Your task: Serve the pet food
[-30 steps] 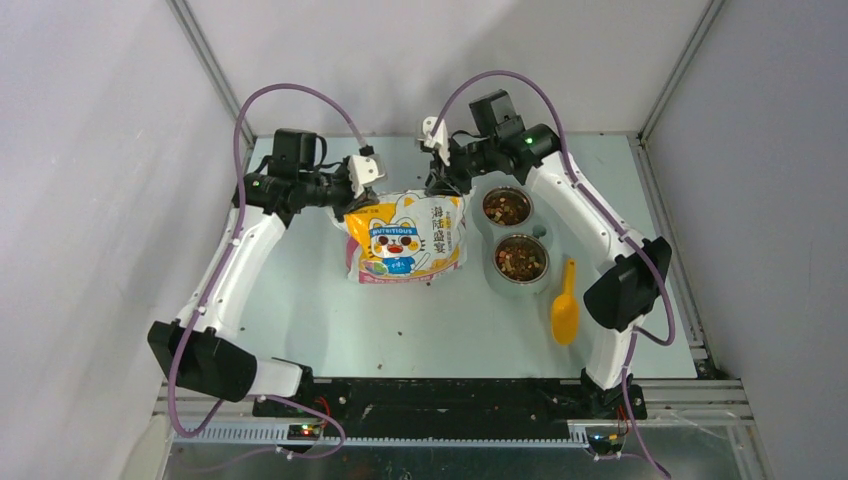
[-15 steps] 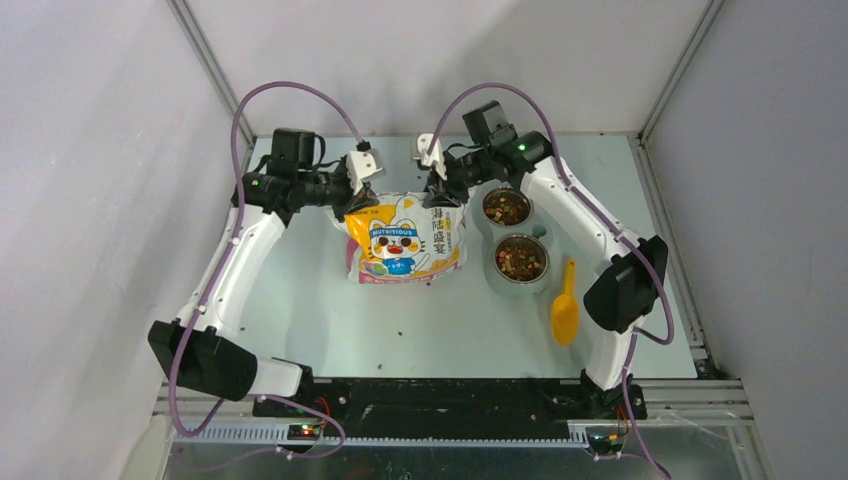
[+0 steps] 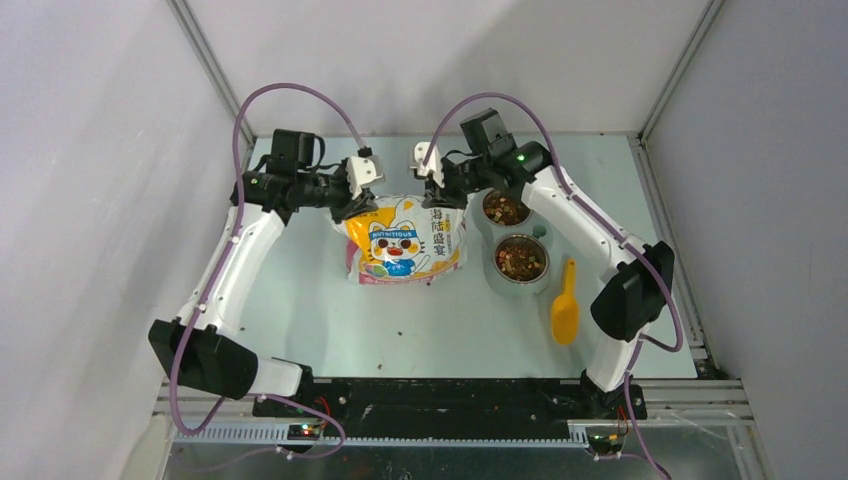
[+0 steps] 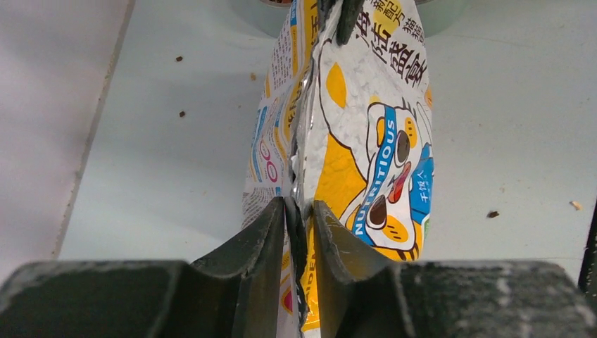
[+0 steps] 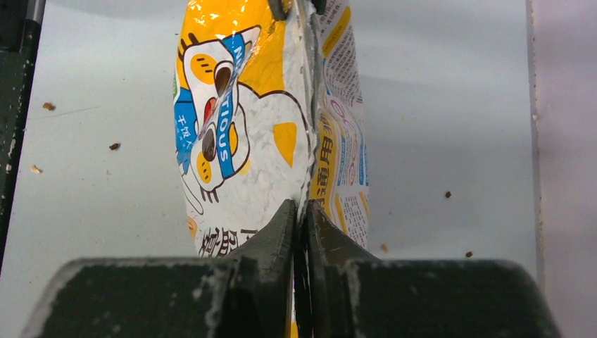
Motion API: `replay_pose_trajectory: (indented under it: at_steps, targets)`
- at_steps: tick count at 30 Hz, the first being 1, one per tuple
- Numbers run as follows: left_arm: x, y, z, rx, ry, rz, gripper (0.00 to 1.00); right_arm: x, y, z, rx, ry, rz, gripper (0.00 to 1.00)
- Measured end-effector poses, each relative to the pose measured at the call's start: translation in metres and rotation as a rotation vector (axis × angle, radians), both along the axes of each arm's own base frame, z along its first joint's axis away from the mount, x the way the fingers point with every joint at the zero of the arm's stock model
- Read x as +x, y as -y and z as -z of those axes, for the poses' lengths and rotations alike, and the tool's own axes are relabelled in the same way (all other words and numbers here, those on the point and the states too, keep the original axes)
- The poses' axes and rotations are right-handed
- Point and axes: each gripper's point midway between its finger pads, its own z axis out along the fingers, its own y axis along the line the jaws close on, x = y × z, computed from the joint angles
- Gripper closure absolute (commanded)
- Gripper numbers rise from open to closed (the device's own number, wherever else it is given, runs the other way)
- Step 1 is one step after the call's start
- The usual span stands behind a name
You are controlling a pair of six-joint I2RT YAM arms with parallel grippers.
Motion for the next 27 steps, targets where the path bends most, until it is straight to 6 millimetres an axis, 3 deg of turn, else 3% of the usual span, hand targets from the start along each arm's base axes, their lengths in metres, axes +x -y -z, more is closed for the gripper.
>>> replay_pose_trajectory:
  at_steps: [3, 6, 8, 17, 18, 21, 27]
  targets:
    - [0.000, 0.001, 0.000, 0.013, 0.022, 0.018, 0.81, 0.001, 0.001, -0.003, 0.006, -0.009, 0.025, 0.84]
    - [-0.001, 0.003, 0.001, 0.025, 0.027, 0.034, 0.95, 0.002, 0.000, -0.009, 0.018, -0.007, 0.039, 0.95]
    - [-0.002, 0.003, 0.001, 0.031, 0.026, 0.040, 0.99, 0.002, 0.000, -0.009, 0.019, -0.010, 0.044, 1.00]
    - [-0.003, 0.003, 0.001, 0.042, 0.019, 0.047, 1.00, 0.006, 0.003, -0.010, 0.034, -0.063, 0.099, 1.00]
    - [-0.003, 0.003, 0.000, 0.042, 0.020, 0.047, 1.00, 0.006, 0.004, -0.011, 0.039, -0.077, 0.109, 0.99]
    - [-0.002, 0.004, -0.001, 0.037, 0.023, 0.049, 1.00, 0.006, 0.004, -0.011, 0.048, -0.102, 0.119, 0.76]
    - [-0.001, 0.007, -0.002, 0.002, -0.005, 0.022, 1.00, 0.009, 0.002, -0.022, 0.098, -0.091, 0.089, 0.68]
